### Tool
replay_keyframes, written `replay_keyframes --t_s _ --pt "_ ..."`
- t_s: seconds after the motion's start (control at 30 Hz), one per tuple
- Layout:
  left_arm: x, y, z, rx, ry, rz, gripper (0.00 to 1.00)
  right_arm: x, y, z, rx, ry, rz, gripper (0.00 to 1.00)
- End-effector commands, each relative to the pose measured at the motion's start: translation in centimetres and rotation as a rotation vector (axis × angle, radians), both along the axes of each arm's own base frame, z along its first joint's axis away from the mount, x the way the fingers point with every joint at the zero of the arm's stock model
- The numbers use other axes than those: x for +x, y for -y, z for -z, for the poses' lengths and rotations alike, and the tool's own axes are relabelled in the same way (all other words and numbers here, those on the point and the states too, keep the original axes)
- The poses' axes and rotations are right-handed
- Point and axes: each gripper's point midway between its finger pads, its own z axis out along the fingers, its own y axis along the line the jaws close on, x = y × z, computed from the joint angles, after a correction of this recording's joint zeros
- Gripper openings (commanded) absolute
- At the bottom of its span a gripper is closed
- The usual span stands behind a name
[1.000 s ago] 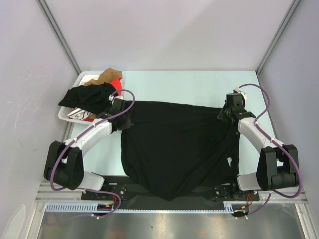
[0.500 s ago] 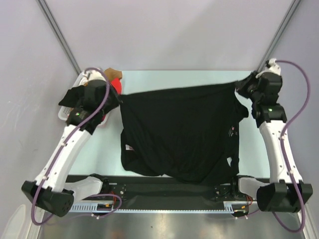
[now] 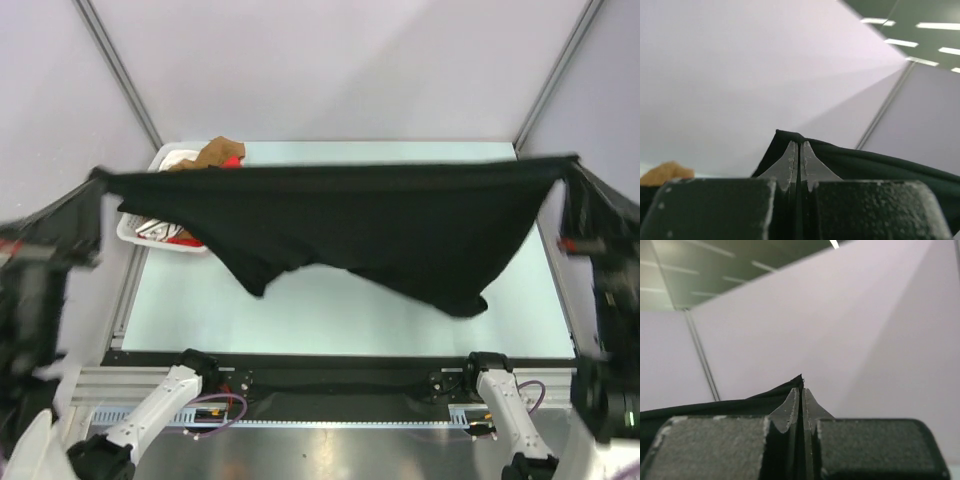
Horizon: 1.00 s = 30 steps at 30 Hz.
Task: Fold and stack the tank tops
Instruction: Flatten the tank top out
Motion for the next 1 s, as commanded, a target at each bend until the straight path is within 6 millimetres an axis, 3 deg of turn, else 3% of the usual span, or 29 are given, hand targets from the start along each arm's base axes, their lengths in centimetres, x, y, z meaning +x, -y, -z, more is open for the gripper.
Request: replay_keyframes --t_s 0.0,0.1,0.23,0.3,0.37,0.43,0.47,0.53,0.6,0.63,0.7,0.73,0.77,0.8,0.87,0.9,0.93,0.97 --pt "-2.8 -0.7 -1.6 -0.009 0.092 0.008 0.0 -6.2 0.6 -2.8 0.007 0.172 0.056 0.0" --pt "-5.2 -1.0 -2.7 -0.024 0.149 0.035 0.0 -10.6 0.7 -4.0 0.006 0.255 0.08 0.0" --pt "-7.3 -1.3 -4.7 -0.044 0.199 0.056 0.0 -13.2 0.9 -5.1 0.014 0.292 0.098 0.0" --pt "-6.8 -1.0 -5.3 -0.042 0.193 0.065 0.0 -13.1 0.8 -5.6 0.014 0.287 0.092 0.0" --pt "-6.4 -1.0 -5.9 -0.045 0.195 0.061 0.0 -11.7 0.8 -6.3 0.019 0.265 0.085 0.0" --pt "-4.4 -0.6 -5.9 -0.04 0.162 0.043 0.0 -10.4 0.8 -6.7 0.021 0.237 0.076 0.0" --pt "-3.5 -0.5 -5.9 -0.04 0.152 0.034 0.0 -7.8 0.9 -6.6 0.024 0.189 0.071 0.0" --pt "-0.8 0.0 -5.4 -0.029 0.108 0.012 0.0 -5.3 1.0 -6.3 0.035 0.148 0.065 0.0" --pt "1.8 0.5 -4.8 -0.019 0.077 -0.01 0.0 -1.3 1.1 -5.1 0.048 0.079 0.049 0.0" --pt "4.0 1.1 -4.3 -0.011 0.053 -0.021 0.0 -0.3 1.0 -5.2 0.05 0.084 0.04 0.0" --pt "5.9 1.6 -3.8 0.002 0.031 -0.032 0.0 3.6 1.0 -3.8 0.056 0.018 0.027 0.0" --pt "7.9 2.1 -3.6 0.007 0.016 -0.042 0.0 4.7 1.0 -3.9 0.056 0.017 0.02 0.0" --pt "8.6 2.2 -3.6 0.016 0.013 -0.047 0.0 6.0 1.0 -3.5 0.057 -0.001 0.016 0.0" --pt "9.7 2.4 -3.6 0.02 0.004 -0.058 0.0 8.4 1.2 -2.9 0.059 -0.035 0.017 0.0" --pt "12.2 2.8 -4.1 0.036 -0.005 -0.084 0.0 11.1 1.8 -2.9 0.073 -0.049 0.038 0.0" --pt "12.9 3.0 -4.4 0.041 -0.005 -0.09 0.0 12.2 2.0 -2.8 0.076 -0.06 0.042 0.0" --pt "13.6 3.0 -4.7 0.045 -0.004 -0.1 0.0 14.5 2.1 -3.0 0.08 -0.075 0.037 0.0" --pt "13.6 3.0 -5.9 0.044 0.02 -0.103 0.0 15.4 2.3 -3.2 0.084 -0.08 0.035 0.0"
